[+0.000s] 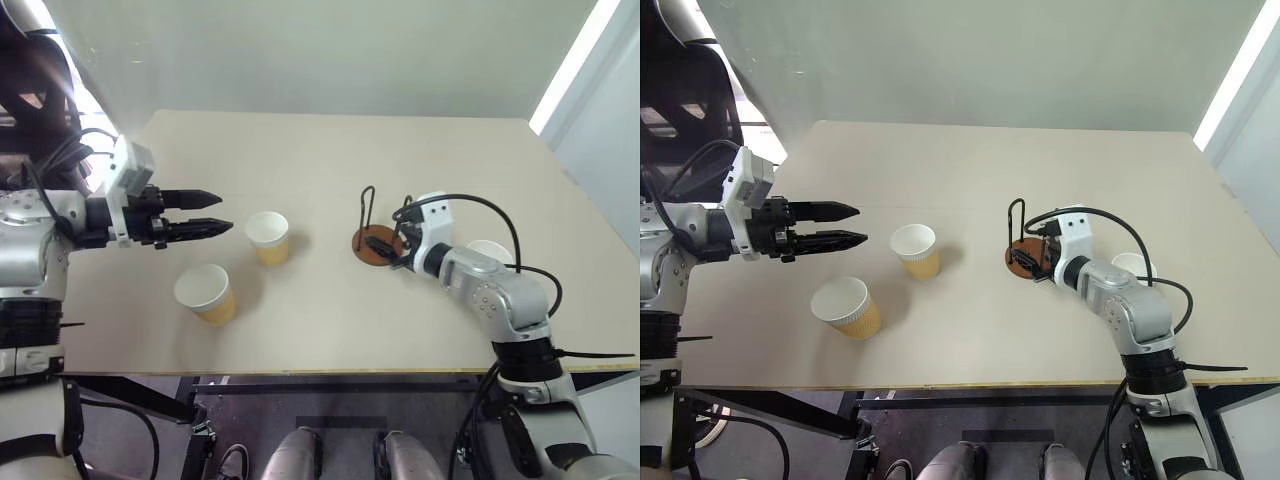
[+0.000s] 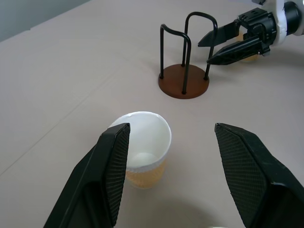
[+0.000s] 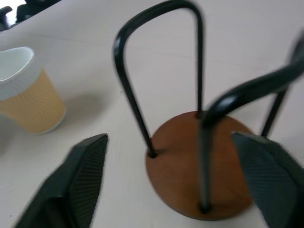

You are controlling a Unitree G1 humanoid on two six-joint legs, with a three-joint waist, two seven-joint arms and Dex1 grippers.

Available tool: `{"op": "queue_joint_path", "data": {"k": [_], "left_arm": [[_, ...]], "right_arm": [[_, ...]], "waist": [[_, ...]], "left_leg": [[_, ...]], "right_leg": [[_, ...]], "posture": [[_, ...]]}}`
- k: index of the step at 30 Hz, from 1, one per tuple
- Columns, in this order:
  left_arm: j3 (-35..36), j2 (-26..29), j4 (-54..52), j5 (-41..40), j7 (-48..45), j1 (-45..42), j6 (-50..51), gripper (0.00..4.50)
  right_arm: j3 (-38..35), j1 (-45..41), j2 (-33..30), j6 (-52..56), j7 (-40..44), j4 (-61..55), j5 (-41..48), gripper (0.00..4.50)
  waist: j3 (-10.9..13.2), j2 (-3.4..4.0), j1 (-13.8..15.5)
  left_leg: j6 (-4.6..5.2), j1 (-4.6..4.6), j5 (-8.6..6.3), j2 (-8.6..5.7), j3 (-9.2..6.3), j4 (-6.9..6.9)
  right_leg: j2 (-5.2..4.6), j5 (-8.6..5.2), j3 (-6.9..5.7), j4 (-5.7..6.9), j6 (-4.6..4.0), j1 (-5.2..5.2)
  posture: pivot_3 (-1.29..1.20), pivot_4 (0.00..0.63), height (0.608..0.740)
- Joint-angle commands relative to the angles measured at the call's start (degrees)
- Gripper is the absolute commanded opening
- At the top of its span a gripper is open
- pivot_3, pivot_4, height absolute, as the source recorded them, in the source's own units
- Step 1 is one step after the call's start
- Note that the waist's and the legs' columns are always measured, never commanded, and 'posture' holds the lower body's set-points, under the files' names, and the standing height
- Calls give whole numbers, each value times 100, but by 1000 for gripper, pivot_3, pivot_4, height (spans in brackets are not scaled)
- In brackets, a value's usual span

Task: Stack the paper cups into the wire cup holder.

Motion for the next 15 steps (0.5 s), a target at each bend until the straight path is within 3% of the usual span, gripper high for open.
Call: {"op": "queue_joint_path", "data": {"k": [1, 9, 15], "left_arm": [[250, 170, -221, -120, 50, -8, 18, 3058], [222, 183, -211, -122, 83, -5, -27, 3058], [148, 177, -116, -76, 40, -91, -75, 3058]], "right_arm": [[31, -150, 26, -290, 147, 13, -201, 2873], [152, 34, -164, -485, 593, -100, -409, 34], [345, 733, -1004, -679, 2034, -1291, -29, 34]], "waist": [[0, 0, 1], [0, 0, -1], [-1, -3, 8]], "left_leg": [[-3, 0, -1, 0, 0, 0], [-20, 1, 1, 1, -2, -2], [-25, -3, -1, 0, -2, -1]], "right_leg": [[0, 2, 0, 0, -2, 0], [0, 11, -1, 0, -16, 0], [0, 11, -3, -5, -16, 3]], "posture": [[0, 150, 740], [0, 150, 740], [0, 150, 740]]}}
